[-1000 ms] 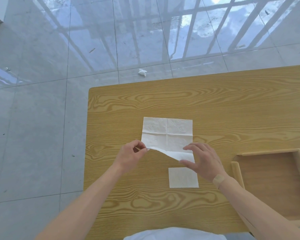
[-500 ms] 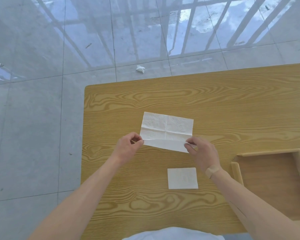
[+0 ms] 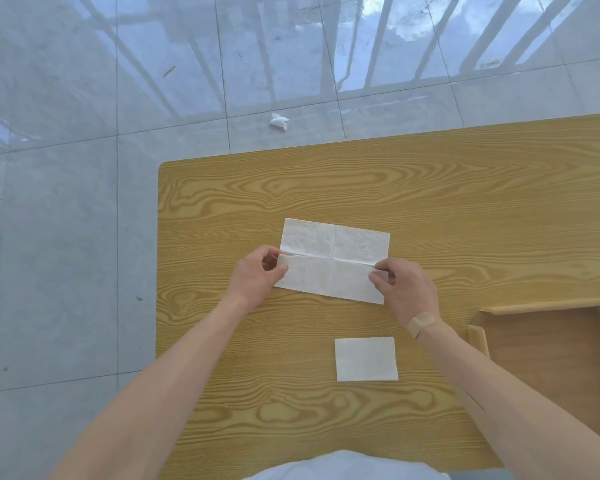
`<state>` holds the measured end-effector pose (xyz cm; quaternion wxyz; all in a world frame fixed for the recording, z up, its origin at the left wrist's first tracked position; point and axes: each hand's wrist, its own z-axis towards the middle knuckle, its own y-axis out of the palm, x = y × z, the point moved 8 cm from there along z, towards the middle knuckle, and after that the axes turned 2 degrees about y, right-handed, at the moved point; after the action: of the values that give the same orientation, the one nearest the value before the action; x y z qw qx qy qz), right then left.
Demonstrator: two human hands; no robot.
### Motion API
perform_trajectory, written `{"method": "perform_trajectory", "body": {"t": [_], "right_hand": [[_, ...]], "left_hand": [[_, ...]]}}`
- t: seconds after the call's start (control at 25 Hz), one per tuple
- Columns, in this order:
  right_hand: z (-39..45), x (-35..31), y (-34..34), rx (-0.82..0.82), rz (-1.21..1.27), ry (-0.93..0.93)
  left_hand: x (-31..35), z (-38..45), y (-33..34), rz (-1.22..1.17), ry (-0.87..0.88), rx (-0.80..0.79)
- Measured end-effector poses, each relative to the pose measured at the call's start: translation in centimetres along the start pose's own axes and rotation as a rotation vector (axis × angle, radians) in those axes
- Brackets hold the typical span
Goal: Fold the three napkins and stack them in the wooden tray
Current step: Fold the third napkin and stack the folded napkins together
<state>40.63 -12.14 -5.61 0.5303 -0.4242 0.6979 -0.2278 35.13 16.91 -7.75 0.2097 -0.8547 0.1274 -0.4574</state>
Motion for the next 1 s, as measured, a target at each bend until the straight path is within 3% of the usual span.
{"method": "perform_trajectory", "body": {"t": [0.2, 0.36, 0.48, 0.64, 0.8, 1.0], "right_hand": [[0.5, 0.3, -0.4, 0.063, -0.011, 0.013], [0.5, 0.5, -0.5, 0.085, -0.024, 0.004], [0.5, -0.1, -0.7, 0.128, -0.094, -0.071], [0.9, -0.6, -0.1, 0.081, -0.232, -0.161], [0.8, -0.5, 0.0, 0.088, -0.256, -0.188], [0.8, -0.5, -0.2, 0.084, -0.198, -0.133]], "left_hand": [[0.7, 0.0, -0.6, 0.239, 0.092, 0.105], [0.7, 0.0, -1.0, 0.300, 0.120, 0.143], [1.8, 0.0, -1.0, 0.390, 0.257, 0.170], [3.9, 1.0, -0.3, 0.541, 0.391, 0.102], [4.4, 1.8, 0.1, 0.634, 0.392, 0.022], [4.3, 1.6, 0.1, 0.595, 0.346, 0.032]]}}
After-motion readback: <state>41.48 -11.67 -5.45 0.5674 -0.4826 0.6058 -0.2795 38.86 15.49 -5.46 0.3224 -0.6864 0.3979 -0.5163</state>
